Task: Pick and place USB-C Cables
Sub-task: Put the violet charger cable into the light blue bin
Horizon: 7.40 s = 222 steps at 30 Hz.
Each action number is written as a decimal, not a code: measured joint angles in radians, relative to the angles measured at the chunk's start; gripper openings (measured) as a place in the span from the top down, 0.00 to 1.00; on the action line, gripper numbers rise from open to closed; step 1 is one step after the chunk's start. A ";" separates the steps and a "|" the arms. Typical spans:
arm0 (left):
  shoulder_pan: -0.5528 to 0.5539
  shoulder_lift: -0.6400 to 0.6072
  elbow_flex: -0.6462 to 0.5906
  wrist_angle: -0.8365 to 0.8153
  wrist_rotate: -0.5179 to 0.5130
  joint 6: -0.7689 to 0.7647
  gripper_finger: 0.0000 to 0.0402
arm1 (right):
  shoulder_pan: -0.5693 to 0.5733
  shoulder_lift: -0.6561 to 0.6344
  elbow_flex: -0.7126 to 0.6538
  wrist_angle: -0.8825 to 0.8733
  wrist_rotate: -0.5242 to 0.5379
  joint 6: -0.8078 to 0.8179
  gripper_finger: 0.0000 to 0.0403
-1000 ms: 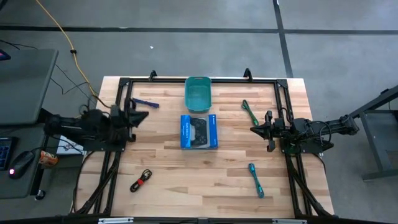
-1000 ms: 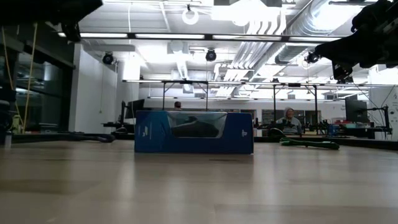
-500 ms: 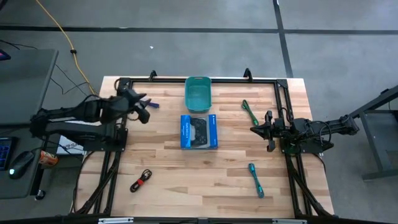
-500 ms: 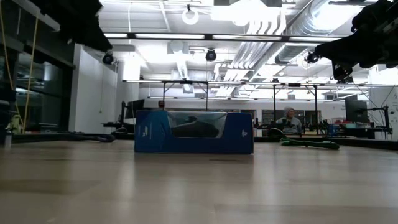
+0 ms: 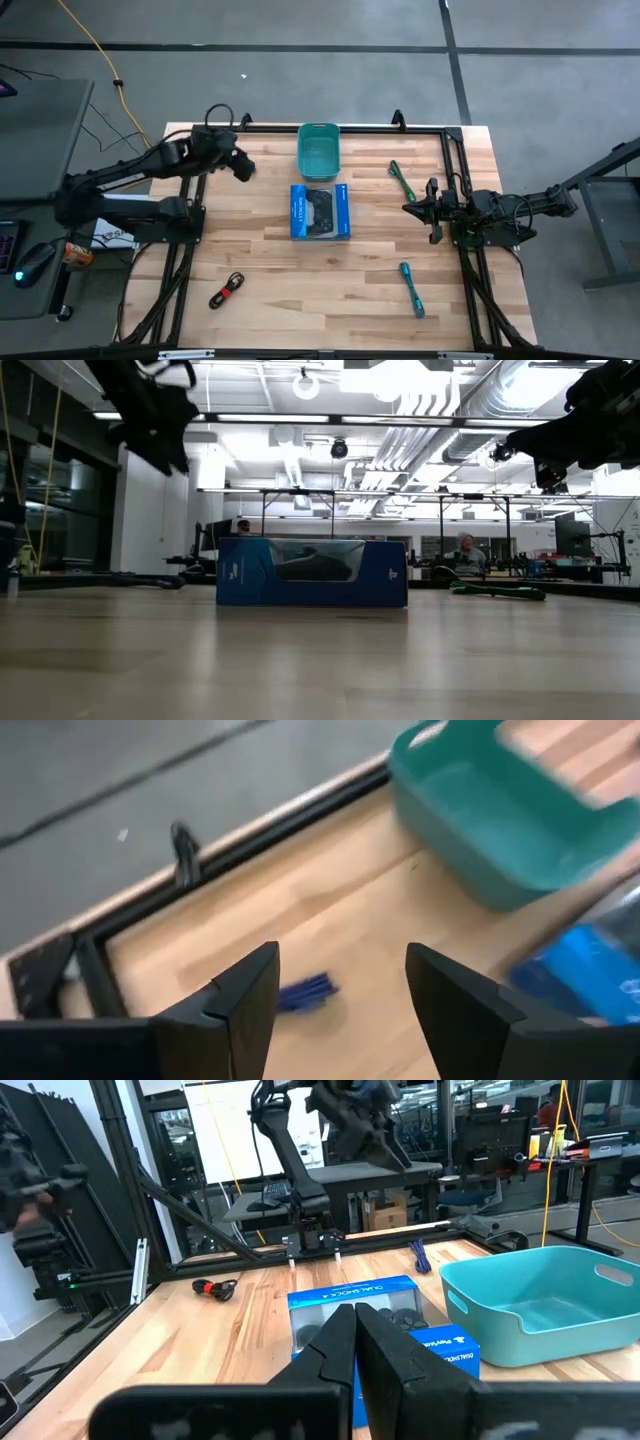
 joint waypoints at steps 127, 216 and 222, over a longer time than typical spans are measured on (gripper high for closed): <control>-0.372 0.090 -0.339 1.252 0.349 0.270 1.00 | 0.000 0.000 0.000 0.000 0.000 0.000 1.00; -0.496 0.344 -0.339 1.537 0.390 0.299 0.99 | -0.138 1.665 0.900 0.463 -0.289 -0.079 0.70; -0.496 0.344 -0.339 1.537 0.390 0.298 0.94 | -0.140 1.665 0.900 0.461 -0.289 -0.078 0.97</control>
